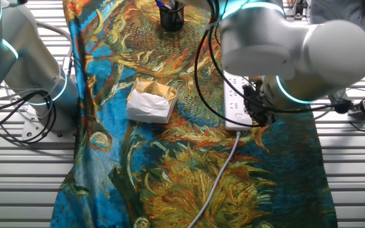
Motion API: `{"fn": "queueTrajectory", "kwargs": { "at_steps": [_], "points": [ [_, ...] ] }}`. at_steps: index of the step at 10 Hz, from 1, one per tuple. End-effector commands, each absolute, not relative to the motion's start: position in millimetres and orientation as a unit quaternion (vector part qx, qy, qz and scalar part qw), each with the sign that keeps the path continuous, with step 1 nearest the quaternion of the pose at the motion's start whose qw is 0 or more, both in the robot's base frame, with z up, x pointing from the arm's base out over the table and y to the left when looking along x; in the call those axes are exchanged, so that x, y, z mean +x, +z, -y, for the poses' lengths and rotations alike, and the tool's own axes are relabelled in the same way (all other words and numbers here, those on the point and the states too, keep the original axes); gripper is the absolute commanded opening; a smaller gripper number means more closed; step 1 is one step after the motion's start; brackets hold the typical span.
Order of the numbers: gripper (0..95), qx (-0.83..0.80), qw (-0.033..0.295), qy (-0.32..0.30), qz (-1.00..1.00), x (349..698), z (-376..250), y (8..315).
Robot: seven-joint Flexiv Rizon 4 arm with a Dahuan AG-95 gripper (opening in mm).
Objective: Turn off the power strip by pressing the button
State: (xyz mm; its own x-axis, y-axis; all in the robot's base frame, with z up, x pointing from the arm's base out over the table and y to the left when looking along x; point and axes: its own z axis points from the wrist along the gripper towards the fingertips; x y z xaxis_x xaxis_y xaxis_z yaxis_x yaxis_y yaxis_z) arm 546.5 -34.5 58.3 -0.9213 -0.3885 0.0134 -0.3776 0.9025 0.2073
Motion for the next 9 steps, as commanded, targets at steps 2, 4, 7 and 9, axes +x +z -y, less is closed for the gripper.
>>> {"fn": "queueTrajectory", "kwargs": {
  "at_steps": [2,4,7,9],
  "points": [
    [0.0,0.195,0.033,-0.100,0.975,548.2,34.8,56.9],
    [0.0,0.194,0.037,-0.098,0.975,548.2,34.8,56.9],
    [0.0,0.195,0.037,-0.099,0.975,547.0,33.9,59.3],
    [0.0,0.197,0.038,-0.104,0.974,546.3,33.9,59.3]
  ]
}}
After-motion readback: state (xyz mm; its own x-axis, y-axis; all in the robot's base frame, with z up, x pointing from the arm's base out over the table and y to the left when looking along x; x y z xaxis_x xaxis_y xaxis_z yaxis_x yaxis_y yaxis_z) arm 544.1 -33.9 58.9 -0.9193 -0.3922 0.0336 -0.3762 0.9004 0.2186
